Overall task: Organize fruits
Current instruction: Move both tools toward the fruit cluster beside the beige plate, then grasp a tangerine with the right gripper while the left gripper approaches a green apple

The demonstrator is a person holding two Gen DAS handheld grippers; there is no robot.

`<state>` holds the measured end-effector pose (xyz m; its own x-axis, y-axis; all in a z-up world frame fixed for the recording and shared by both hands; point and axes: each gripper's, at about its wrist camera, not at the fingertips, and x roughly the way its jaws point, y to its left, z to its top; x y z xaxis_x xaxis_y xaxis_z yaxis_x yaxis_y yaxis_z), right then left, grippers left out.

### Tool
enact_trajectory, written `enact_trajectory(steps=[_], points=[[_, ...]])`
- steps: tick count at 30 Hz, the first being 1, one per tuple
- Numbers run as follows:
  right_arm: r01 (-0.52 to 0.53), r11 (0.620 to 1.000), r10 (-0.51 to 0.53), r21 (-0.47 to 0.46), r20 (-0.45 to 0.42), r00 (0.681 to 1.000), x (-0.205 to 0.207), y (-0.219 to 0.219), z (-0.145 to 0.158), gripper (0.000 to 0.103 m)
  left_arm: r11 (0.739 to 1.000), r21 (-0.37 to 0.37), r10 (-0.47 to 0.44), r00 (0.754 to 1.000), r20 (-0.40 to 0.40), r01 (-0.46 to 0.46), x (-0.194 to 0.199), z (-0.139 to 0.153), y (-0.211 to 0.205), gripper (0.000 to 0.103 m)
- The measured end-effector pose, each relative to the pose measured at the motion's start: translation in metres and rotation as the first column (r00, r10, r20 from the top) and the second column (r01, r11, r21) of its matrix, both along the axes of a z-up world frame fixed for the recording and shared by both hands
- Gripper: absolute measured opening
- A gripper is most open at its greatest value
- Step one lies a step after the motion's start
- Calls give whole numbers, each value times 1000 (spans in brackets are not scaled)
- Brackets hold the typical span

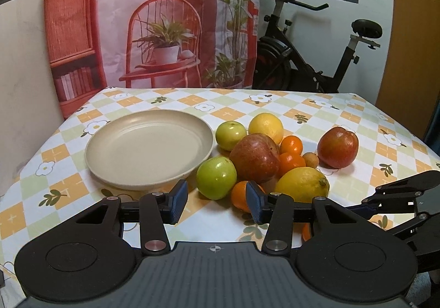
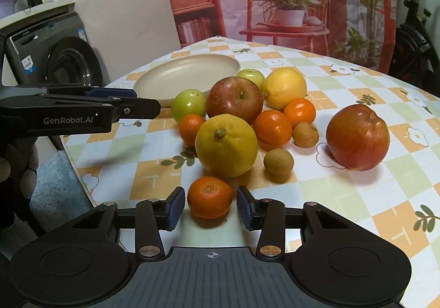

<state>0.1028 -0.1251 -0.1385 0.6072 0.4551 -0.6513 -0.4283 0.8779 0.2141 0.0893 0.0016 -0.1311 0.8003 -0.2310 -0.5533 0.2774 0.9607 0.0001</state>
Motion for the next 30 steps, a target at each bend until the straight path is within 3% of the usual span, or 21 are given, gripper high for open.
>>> enact_trajectory(steps=[4,7,10,17,25,30], points=[[-3,1000,3,2,2,1000,0,-1,-1,33,1000,-18,-15,1000,-21,15,1,-1,0,47],[13,1000,-13,5,15,1000,-3,-5,2,32,999,-32,-35,998,-52,34,6,-4,-2,36],[38,999,-38,17,22,999,-5,-12,4,32,997,-60,-45,995,-87,40,13,-6,-2,36],[64,998,-64,18,34,997,-10,-23,5,32,979,-203,-19,979,-205,-23,38,-10,3,36],[71,997,-72,32,38,997,-8,-28,3,32,961,-263,16,962,-274,-91,53,-16,0,36],[72,997,-74,41,34,997,-8,-28,2,32,960,-258,28,954,-297,-108,58,-21,-4,36]])
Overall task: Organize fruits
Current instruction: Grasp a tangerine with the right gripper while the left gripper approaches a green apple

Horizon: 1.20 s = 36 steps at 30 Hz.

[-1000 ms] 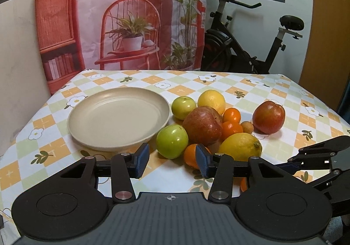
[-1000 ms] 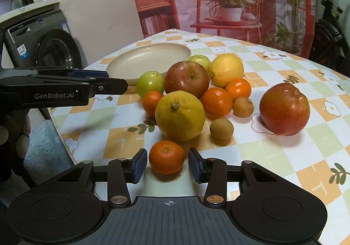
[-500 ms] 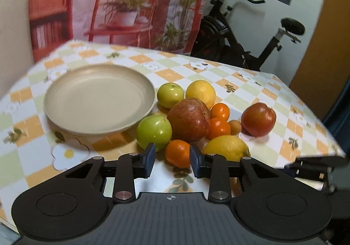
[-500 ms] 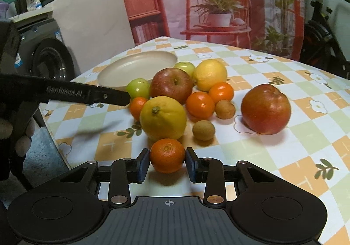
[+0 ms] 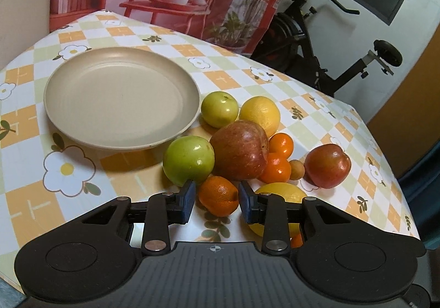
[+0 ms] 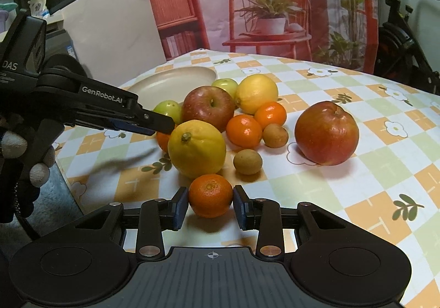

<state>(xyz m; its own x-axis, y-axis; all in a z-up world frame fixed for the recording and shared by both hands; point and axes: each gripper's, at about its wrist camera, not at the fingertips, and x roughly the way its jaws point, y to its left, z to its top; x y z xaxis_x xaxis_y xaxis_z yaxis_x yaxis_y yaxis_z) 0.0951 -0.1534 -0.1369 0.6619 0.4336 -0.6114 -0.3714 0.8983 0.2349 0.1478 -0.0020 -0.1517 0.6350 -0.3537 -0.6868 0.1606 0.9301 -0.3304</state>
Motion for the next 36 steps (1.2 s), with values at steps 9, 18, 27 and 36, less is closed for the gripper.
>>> enact_trajectory(steps=[9,18,27,36], points=[[3,1000,-3,9,-5,1000,0,-2,-2,32,1000,4,-18,1000,8,18,2,-7,-5,39],[8,1000,-8,12,1,1000,0,-2,-1,32,1000,1,-2,999,34,2,-2,-5,-2,35],[18,1000,-18,11,15,1000,-2,-4,2,32,1000,27,-19,991,130,16,-16,15,3,35],[35,999,-35,5,35,999,-6,-6,7,32,996,93,-33,979,201,14,-27,25,4,35]])
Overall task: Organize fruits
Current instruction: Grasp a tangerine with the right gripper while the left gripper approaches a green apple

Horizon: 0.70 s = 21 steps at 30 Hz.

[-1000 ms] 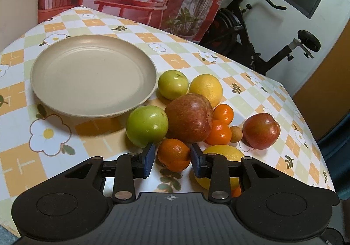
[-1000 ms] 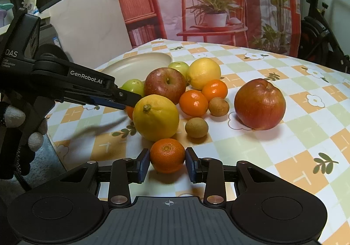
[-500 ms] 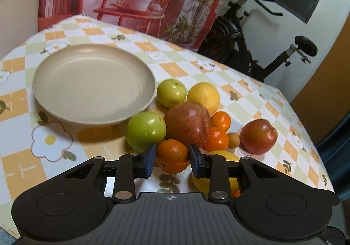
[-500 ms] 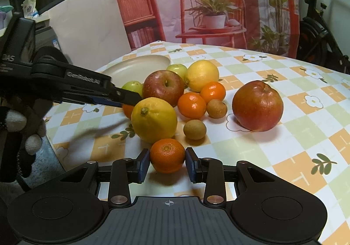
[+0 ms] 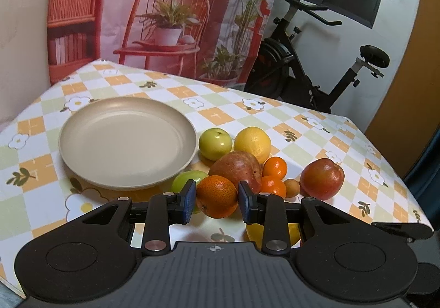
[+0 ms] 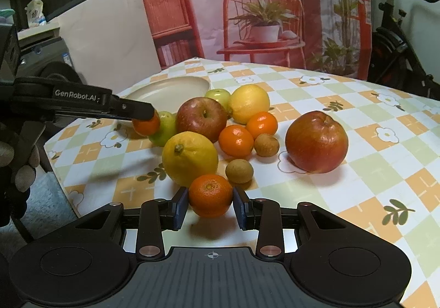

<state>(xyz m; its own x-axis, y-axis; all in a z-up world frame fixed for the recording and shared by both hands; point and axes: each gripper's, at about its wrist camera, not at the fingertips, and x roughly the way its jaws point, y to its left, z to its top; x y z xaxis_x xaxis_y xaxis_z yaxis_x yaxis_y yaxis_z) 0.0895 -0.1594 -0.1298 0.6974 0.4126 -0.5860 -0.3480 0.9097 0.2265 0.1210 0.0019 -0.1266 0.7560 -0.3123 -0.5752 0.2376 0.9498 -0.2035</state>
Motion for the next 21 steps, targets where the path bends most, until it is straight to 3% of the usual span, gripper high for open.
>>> enact_trajectory(steps=[14,17,21], points=[[52,998,-51,-22,66,997,5,-9,19,32,996,84,2,994,110,-11,-2,22,12,35],[46,999,-43,-23,86,995,13,-9,29,32,995,93,21,989,143,-35,5,35,27,21],[18,999,-13,-36,118,993,29,-2,44,32,994,84,54,987,152,-68,17,50,48,21]])
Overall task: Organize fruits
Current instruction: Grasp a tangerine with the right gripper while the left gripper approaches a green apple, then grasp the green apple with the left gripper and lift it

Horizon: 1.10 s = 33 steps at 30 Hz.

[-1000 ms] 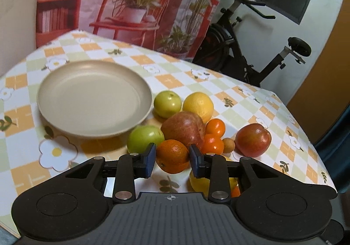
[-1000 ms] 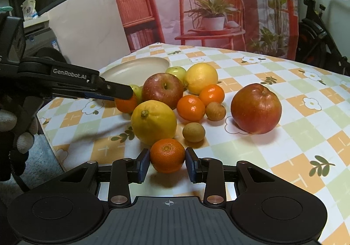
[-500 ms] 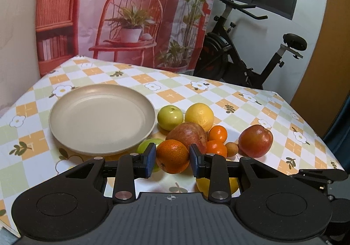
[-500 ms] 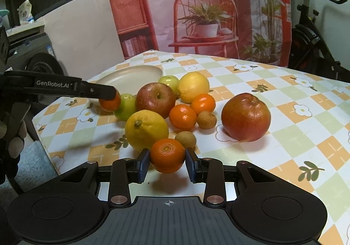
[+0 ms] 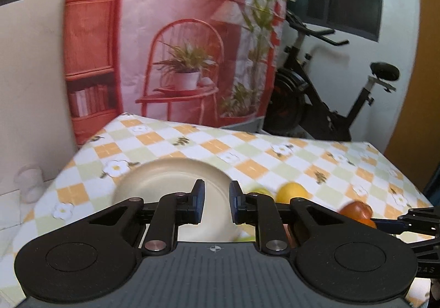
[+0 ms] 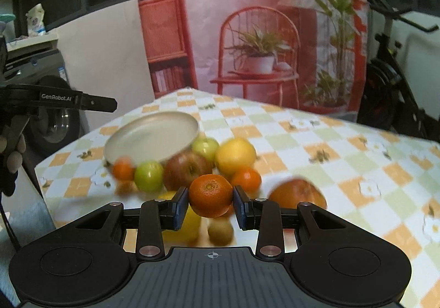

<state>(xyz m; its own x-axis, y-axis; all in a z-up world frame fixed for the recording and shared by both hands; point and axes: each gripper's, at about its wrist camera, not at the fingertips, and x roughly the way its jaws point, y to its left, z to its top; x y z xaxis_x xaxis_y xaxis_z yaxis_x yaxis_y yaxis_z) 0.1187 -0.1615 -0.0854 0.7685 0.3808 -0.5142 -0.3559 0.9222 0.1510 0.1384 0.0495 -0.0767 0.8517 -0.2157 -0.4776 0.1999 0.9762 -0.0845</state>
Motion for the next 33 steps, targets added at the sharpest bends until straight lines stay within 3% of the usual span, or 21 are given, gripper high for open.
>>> enact_trajectory(steps=[5,8,9,13,26,33], points=[[-37,999,37,-23,34,999,20,16,13,32,998,-60,9,996,-90,-15,14,-10,22,21],[-54,998,55,-25,28,998,22,23,12,32,984,-176,-58,978,-201,23,8,-22,32,22],[-59,998,59,-23,19,998,22,25,11,32,982,-181,-91,972,-218,51,3,-26,31,23],[-55,998,55,-25,-3,998,19,27,3,32,993,-77,-101,973,-208,87,-17,-33,28,23],[-23,1000,23,-14,6,1000,7,17,2,32,992,-92,-99,976,-194,82,-15,-31,18,23],[18,1000,-18,-11,-10,1000,3,5,-5,32,992,-93,-106,974,-199,89,-14,-33,10,28]])
